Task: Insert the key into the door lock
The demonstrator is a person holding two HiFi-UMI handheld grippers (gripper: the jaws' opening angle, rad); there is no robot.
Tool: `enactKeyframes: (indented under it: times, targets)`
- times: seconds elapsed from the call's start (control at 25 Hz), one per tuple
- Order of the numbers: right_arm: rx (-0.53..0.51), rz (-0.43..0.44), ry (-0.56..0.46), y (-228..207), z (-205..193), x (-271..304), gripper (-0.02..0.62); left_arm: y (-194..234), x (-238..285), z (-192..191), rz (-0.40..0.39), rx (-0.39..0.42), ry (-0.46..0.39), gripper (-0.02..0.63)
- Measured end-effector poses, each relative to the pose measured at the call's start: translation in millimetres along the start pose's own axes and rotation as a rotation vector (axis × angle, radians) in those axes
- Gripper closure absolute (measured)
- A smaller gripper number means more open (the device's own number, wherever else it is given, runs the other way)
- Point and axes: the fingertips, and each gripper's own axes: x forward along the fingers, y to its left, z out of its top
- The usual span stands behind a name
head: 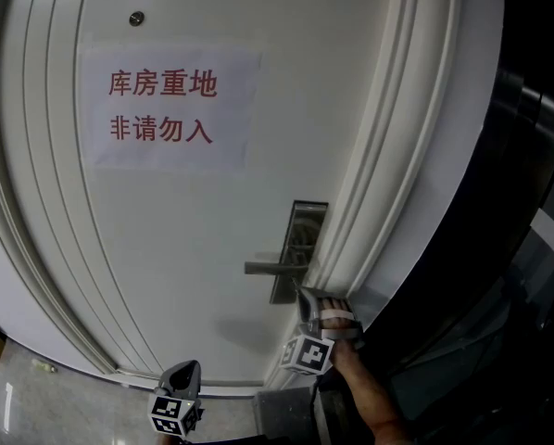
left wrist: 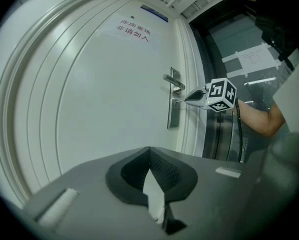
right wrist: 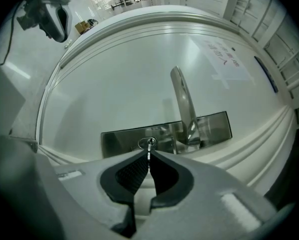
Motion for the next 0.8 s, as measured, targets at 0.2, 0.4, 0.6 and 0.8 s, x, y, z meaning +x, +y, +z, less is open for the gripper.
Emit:
enactKeyframes:
  times: [0.2, 0.4, 0.6, 0.8]
  targets:
    - [-0.013, -0.004, 0.015, 0.0, -0.1, -0.4, 0.584, -0.5, -0.3, -1.4, -0.004, -0.004, 0.001, 0.604]
    - [-0.022, -0.001, 0.035, -0.1, 1.1, 1.2, 0.584, 1.7, -2.3, -4.3, -0.002, -0.011, 0.001, 0.604]
    - [-0.036, -0.001, 0.064, -0.7, -1.1, 2.3, 0.584, 5.8, -5.5, -6.9, 0.007, -0.02, -0.002, 0.604]
    - [-0.054, -0.004, 0.086, -0.7, 0.5, 2.6, 0.584, 7.1, -6.8, -8.7, 0.006, -0.025, -0.005, 0.604]
